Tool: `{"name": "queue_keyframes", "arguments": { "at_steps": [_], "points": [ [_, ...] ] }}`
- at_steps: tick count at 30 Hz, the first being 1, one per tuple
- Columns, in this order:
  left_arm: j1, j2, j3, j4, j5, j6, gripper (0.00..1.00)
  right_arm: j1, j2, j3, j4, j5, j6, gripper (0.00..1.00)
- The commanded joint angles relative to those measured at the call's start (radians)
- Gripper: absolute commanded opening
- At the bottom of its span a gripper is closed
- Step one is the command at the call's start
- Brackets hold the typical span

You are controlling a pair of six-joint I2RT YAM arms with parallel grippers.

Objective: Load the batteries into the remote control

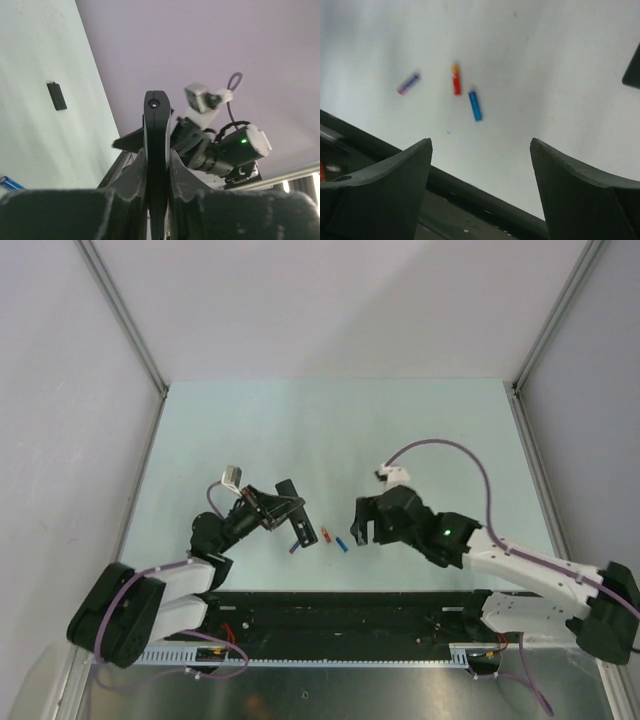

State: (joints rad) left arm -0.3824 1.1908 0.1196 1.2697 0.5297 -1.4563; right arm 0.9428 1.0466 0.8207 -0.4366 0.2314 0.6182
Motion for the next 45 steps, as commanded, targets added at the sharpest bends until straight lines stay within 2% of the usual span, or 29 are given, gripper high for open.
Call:
{"name": "queue_keyframes", "arguments": {
  "at_steps": [1, 7, 9, 10, 11, 15, 17, 20, 27, 34, 45],
  "points": [
    [0.013, -0.143, -0.046, -0.110, 0.067, 0.060, 0.00, 0.097, 0.084, -0.043, 0.039, 0.164, -0.118, 0.84],
    [0.019, -0.272, -0.089, -0.237, 0.102, 0.100, 0.00, 0.093, 0.148, -0.112, 0.177, 0.111, -0.135, 0.70],
    [0.022, -0.316, -0.097, -0.268, 0.107, 0.114, 0.00, 0.097, 0.167, -0.117, 0.229, 0.079, -0.153, 0.59],
    [0.025, -0.330, -0.104, -0.286, 0.105, 0.117, 0.00, 0.097, 0.185, -0.117, 0.246, 0.068, -0.161, 0.48],
    [0.031, -0.339, -0.109, -0.293, 0.107, 0.117, 0.00, 0.100, 0.194, -0.117, 0.281, 0.057, -0.173, 0.42],
    [0.042, -0.388, -0.112, -0.309, 0.121, 0.114, 0.00, 0.105, 0.234, -0.132, 0.374, 0.016, -0.219, 0.35],
    [0.045, -0.405, -0.112, -0.313, 0.121, 0.111, 0.00, 0.100, 0.263, -0.129, 0.398, -0.001, -0.227, 0.37],
    [0.050, -0.436, -0.150, -0.322, 0.127, 0.103, 0.00, 0.094, 0.300, -0.120, 0.398, -0.015, -0.236, 0.46],
    [0.060, -0.484, -0.187, -0.332, 0.130, 0.088, 0.00, 0.094, 0.335, -0.103, 0.397, -0.012, -0.258, 0.54],
    [0.063, -0.504, -0.195, -0.340, 0.124, 0.090, 0.00, 0.105, 0.418, -0.051, 0.357, -0.018, -0.302, 0.54],
    [0.063, -0.517, -0.204, -0.346, 0.131, 0.090, 0.00, 0.102, 0.526, 0.032, 0.325, -0.021, -0.336, 0.47]
  ]
}}
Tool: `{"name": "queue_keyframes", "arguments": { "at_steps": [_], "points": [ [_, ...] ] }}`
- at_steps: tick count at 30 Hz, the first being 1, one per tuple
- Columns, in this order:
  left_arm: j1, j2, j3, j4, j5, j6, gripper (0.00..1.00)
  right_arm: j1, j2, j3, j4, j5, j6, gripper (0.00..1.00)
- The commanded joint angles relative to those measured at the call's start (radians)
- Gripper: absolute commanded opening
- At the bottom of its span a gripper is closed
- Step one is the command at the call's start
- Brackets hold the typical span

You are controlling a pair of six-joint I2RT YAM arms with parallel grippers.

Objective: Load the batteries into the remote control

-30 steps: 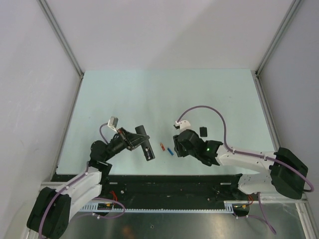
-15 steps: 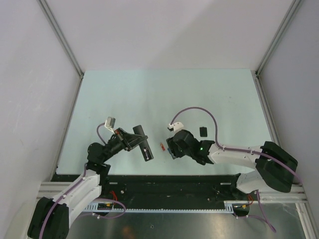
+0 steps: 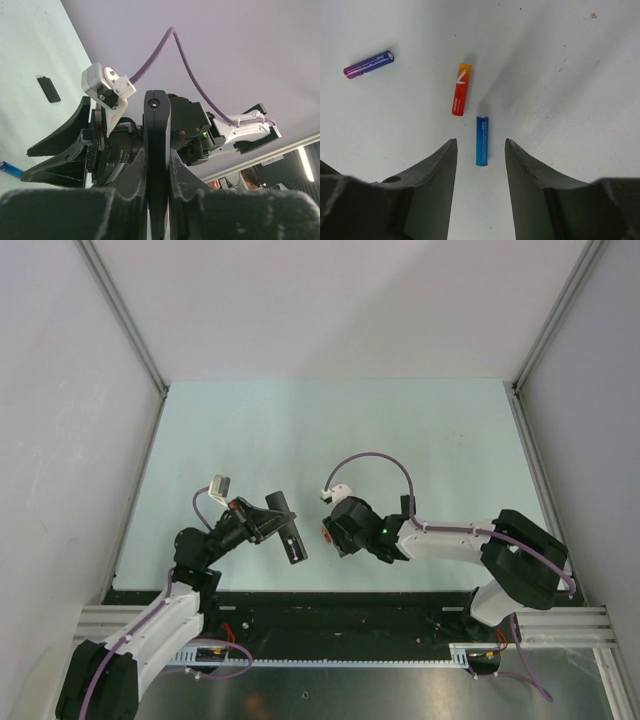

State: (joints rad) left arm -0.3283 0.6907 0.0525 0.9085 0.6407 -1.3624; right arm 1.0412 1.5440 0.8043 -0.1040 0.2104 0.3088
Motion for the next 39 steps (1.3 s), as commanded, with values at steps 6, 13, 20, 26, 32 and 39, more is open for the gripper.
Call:
{"name": "queue_keyframes", "arguments": {
  "at_steps": [6, 13, 20, 26, 32, 39],
  "points": [
    [0.009, -0.022, -0.140, 0.012, 0.024, -0.004, 0.00, 0.000, 0.050, 0.059, -0.060, 0.003, -0.060, 0.45],
    [0.009, -0.029, -0.141, 0.009, 0.022, -0.003, 0.00, -0.004, 0.062, 0.059, -0.080, -0.008, -0.095, 0.40],
    [0.009, -0.045, -0.148, 0.007, 0.028, -0.006, 0.00, -0.020, 0.096, 0.073, -0.115, -0.043, -0.171, 0.31],
    [0.009, -0.056, -0.148, 0.009, 0.045, -0.015, 0.00, -0.024, 0.120, 0.093, -0.175, -0.066, -0.226, 0.32],
    [0.002, -0.056, -0.138, 0.007, 0.057, -0.012, 0.00, -0.053, 0.096, 0.108, -0.221, -0.098, -0.263, 0.00],
    [-0.020, -0.063, -0.123, 0.007, 0.062, -0.012, 0.00, -0.099, 0.067, 0.124, -0.270, -0.094, -0.258, 0.00]
  ]
}}
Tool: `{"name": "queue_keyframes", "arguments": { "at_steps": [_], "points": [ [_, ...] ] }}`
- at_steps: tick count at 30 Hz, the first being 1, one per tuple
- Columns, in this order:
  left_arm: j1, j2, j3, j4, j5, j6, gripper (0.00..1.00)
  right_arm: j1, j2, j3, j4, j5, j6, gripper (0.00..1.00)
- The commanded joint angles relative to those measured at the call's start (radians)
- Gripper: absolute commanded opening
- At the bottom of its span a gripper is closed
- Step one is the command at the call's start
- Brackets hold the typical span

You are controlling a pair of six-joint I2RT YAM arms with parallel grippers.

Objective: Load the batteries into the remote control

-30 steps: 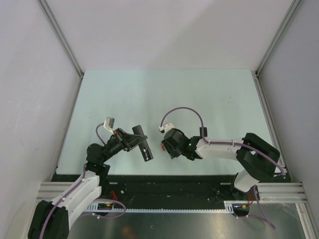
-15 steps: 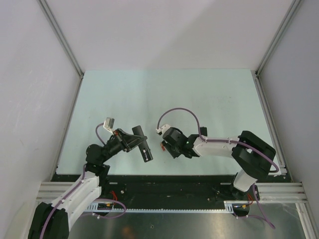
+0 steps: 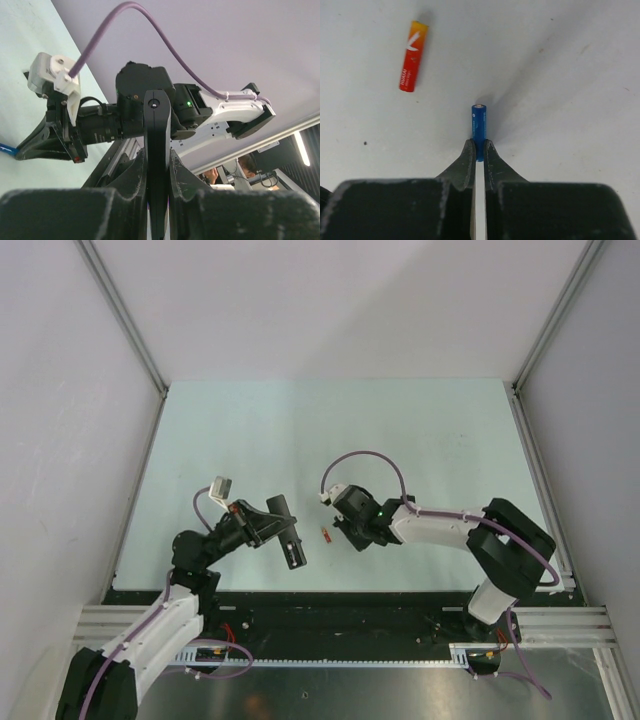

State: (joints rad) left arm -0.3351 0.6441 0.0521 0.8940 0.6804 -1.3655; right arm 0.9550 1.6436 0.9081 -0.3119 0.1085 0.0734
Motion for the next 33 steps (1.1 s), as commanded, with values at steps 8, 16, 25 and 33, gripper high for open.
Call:
{"name": "queue_keyframes", "arguments": {
  "at_steps": [8, 16, 25, 33],
  "points": [
    [-0.018, -0.023, -0.139, 0.022, 0.007, 0.002, 0.00, -0.012, -0.058, 0.095, -0.107, 0.095, -0.220, 0.00],
    [-0.038, -0.020, -0.138, 0.023, 0.013, 0.023, 0.00, -0.058, -0.004, 0.060, 0.078, 0.135, -0.366, 0.00],
    [-0.054, -0.014, -0.147, 0.023, 0.005, 0.031, 0.00, -0.157, 0.079, 0.058, 0.223, -0.022, -0.523, 0.00],
    [-0.056, -0.008, -0.150, 0.022, 0.008, 0.037, 0.00, -0.214, 0.165, 0.129, 0.111, -0.039, -0.547, 0.00]
  ]
}}
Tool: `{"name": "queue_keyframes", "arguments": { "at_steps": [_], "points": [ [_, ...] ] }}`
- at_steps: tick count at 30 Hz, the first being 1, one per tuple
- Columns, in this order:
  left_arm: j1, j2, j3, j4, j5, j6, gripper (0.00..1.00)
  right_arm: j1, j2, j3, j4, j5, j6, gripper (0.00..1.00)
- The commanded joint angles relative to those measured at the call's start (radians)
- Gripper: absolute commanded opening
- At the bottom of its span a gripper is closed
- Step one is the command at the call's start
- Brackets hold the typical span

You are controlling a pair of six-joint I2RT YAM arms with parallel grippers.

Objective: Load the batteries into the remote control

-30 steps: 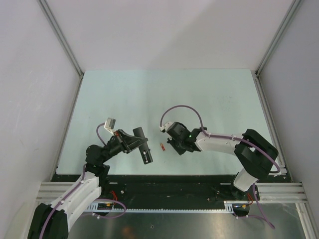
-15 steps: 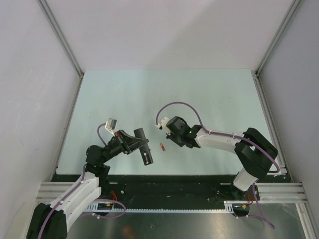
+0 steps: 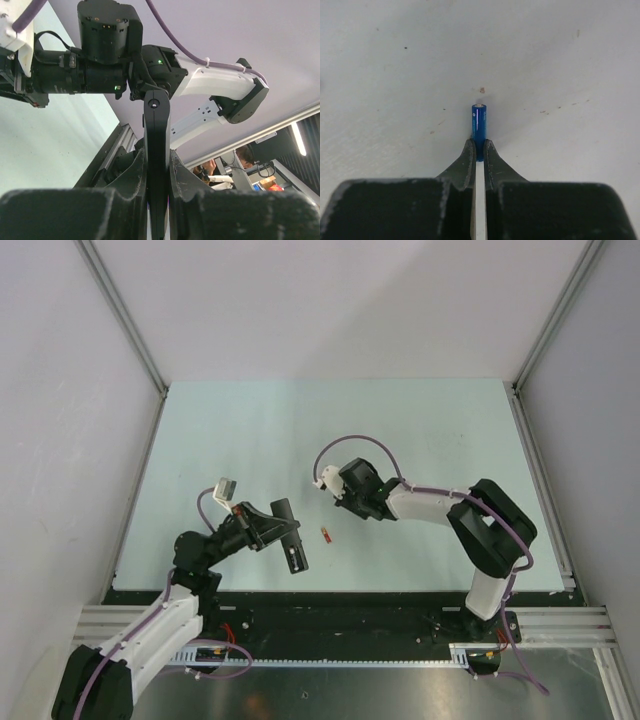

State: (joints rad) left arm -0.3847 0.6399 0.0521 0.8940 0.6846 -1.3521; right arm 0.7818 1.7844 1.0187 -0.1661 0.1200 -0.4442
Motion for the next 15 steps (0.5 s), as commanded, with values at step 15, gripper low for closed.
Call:
{"name": "queue_keyframes", "arguments": {
  "at_steps": [15],
  "points": [
    [-0.010, -0.011, -0.158, 0.023, 0.001, 0.022, 0.00, -0.035, -0.020, 0.018, -0.046, 0.047, 0.032, 0.37]
  ]
}}
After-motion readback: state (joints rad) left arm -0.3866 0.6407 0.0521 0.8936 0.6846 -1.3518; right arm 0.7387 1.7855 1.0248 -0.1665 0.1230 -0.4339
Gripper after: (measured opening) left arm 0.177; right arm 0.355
